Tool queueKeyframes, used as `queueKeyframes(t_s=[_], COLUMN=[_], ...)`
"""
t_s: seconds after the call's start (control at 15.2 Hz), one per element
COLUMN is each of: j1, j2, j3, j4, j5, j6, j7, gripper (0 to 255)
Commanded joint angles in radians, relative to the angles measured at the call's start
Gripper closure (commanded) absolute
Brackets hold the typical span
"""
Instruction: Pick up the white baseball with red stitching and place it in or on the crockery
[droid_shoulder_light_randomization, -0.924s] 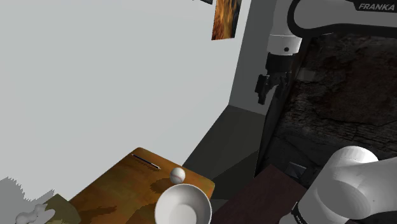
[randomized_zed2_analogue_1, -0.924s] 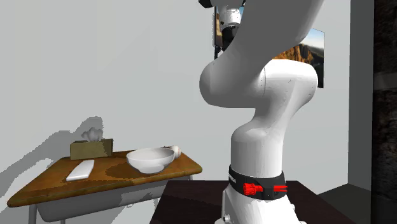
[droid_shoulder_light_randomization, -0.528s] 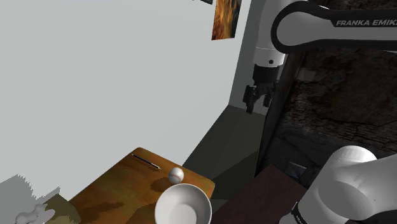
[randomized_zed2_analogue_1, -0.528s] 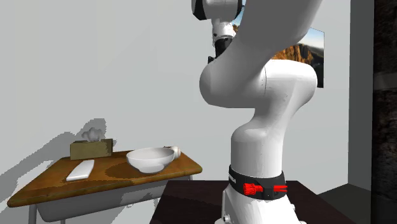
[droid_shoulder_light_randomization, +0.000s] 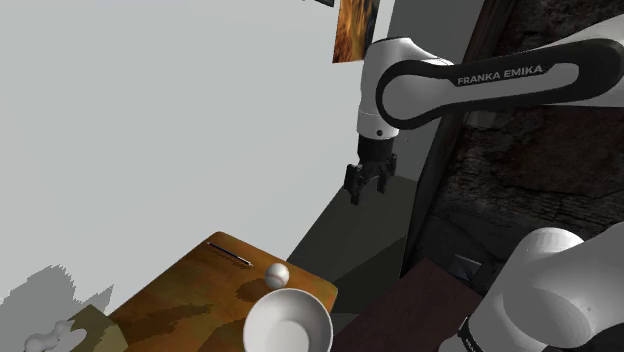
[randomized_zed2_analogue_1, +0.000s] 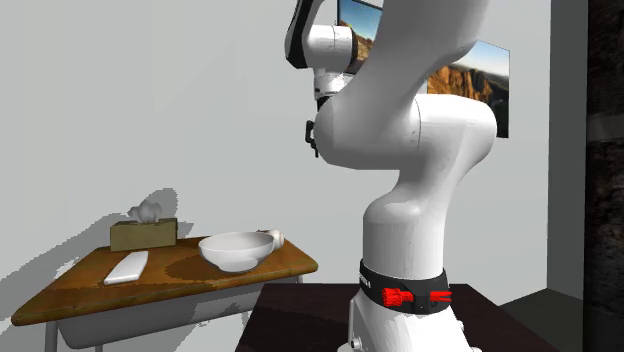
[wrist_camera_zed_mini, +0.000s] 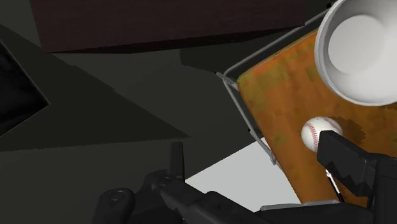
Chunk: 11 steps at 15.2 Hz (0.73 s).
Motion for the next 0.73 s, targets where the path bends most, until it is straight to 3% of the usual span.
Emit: queueKeyframes(t_s=[0.0,0.66], j1=[0.013,0.062], j2=[0.051,0.38], j3=[0.021,0.119], j4=[-0.015,0.025], j5=[0.015,0.039], j6=[0.065,0.339], j7=[0.016,0.093], gripper=[0,0])
